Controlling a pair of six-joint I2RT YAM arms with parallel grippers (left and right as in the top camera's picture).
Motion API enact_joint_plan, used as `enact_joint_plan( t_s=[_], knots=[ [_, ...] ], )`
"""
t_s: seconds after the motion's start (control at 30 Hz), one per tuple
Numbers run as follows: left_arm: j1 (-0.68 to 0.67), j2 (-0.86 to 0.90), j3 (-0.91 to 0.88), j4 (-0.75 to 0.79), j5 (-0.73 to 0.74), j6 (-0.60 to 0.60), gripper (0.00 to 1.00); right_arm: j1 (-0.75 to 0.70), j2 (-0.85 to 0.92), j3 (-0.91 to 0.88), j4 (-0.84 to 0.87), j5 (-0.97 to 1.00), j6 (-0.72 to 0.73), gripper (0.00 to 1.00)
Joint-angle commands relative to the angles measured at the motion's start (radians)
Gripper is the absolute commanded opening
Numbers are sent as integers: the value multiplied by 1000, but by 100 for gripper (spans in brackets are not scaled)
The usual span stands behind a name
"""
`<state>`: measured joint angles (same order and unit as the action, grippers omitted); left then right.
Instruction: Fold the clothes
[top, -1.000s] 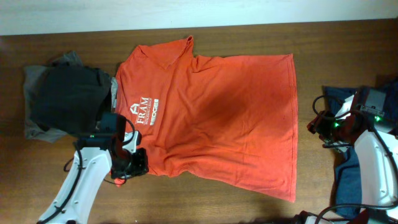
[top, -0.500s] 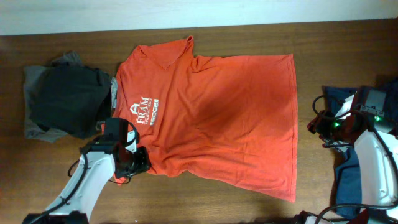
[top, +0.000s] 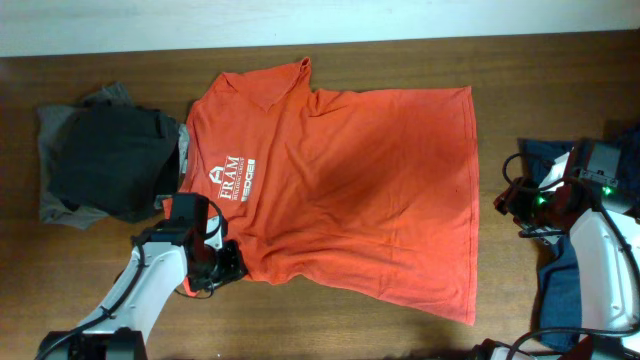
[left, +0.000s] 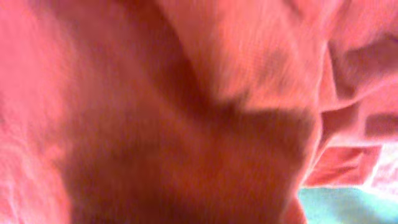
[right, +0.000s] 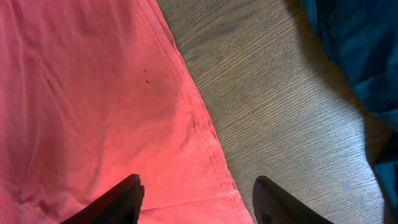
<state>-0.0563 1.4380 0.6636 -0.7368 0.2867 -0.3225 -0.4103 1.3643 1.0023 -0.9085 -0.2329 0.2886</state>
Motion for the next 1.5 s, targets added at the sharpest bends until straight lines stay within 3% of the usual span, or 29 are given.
enact_joint_plan(
  t_s=[0.0, 0.1, 0.3, 0.53, 0.77, 1.13, 1.47],
  knots=[
    [-3, 40, -10, 65, -26, -38, 36, -4, 2, 10, 0, 5, 3, 61],
    [-3, 100, -10, 89, -16, -56, 35, -4, 2, 10, 0, 5, 3, 61],
    [-3, 170, -9, 71, 40, -55, 22, -4, 2, 10, 0, 5, 3, 61],
    [-3, 170, -6, 16, 126, -40, 33, -4, 2, 10, 0, 5, 3, 61],
    [-2, 122, 37, -88, 135, -17, 33, -4, 2, 10, -1, 5, 3, 61],
    [-6, 42, 69, -138, 70, -17, 33, -4, 2, 10, -1, 5, 3, 62],
    [-111, 2, 37, -119, -27, -82, 35, -4, 2, 10, 0, 5, 3, 62]
  ],
)
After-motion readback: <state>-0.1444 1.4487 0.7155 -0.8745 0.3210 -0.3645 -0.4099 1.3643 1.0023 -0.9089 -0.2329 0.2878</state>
